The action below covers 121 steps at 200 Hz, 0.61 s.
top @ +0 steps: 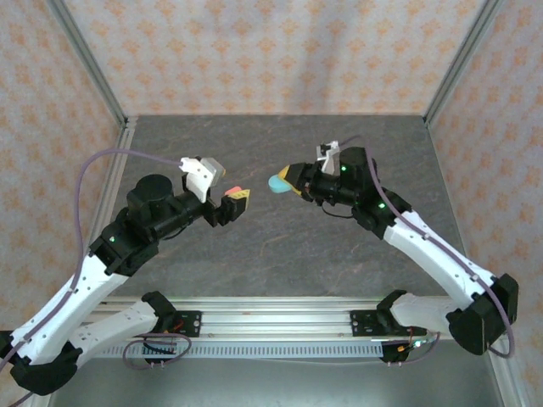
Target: Insert the wireless bluetooth earbuds into the charging case
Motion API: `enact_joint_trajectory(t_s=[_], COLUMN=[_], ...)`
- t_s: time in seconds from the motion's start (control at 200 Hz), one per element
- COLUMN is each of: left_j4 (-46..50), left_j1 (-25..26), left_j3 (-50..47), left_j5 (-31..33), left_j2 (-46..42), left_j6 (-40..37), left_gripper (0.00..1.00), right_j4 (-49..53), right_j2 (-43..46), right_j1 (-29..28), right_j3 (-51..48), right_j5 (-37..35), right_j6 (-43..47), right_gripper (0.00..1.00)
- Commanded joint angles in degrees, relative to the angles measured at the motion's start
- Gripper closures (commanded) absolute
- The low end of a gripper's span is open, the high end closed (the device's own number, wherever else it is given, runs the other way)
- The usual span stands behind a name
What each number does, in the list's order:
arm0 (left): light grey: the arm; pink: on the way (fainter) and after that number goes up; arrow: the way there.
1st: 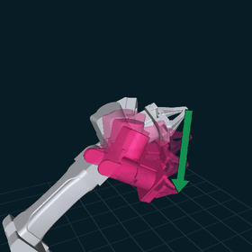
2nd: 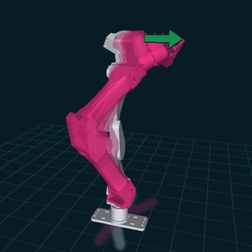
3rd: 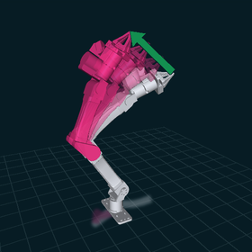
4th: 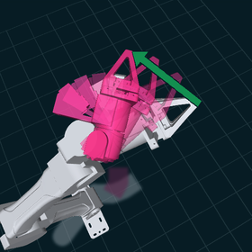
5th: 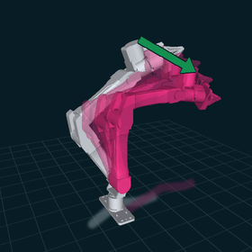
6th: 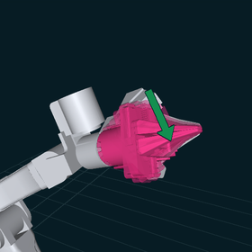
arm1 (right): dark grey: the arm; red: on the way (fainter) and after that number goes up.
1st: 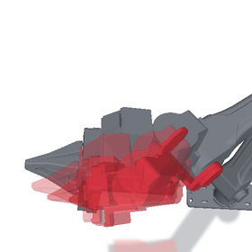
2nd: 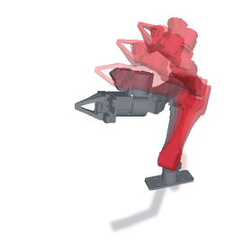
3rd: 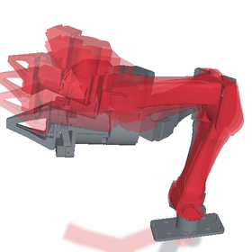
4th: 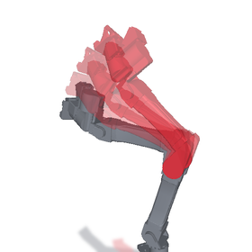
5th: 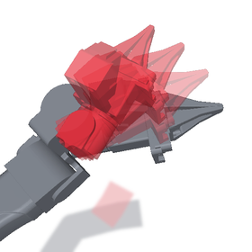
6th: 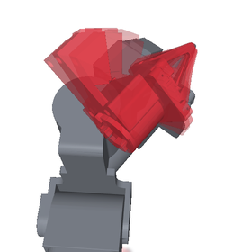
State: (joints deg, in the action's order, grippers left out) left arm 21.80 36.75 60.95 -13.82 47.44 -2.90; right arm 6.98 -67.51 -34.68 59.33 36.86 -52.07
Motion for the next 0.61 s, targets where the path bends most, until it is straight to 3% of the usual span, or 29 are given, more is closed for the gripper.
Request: enact_joint_trajectory(t_s=[0.0, 0.335, 0.6], left_j4=[5.69, 7.81, 9.25], left_j1=[0.09, -0.23, -0.48], left_j3=[-2.29, -6.83, -8.01], left_j5=[9.17, 14.11, 17.28], left_j2=[-1.0, -1.64, -3.05], left_j6=[1.77, 8.22, 9.31], left_gripper=[0.2, 0.19, 0.19], right_j4=[2.07, -7.69, -10.63], right_j2=[-4.65, -29.3, -42.65], right_j1=[0.21, 0.22, 0.22], right_j3=[-3.62, -3.56, 2.26], right_j5=[-3.12, 3.85, 6.5], right_j6=[5.62, 5.31, 4.67], right_gripper=[0.75, 0.82, 0.81])
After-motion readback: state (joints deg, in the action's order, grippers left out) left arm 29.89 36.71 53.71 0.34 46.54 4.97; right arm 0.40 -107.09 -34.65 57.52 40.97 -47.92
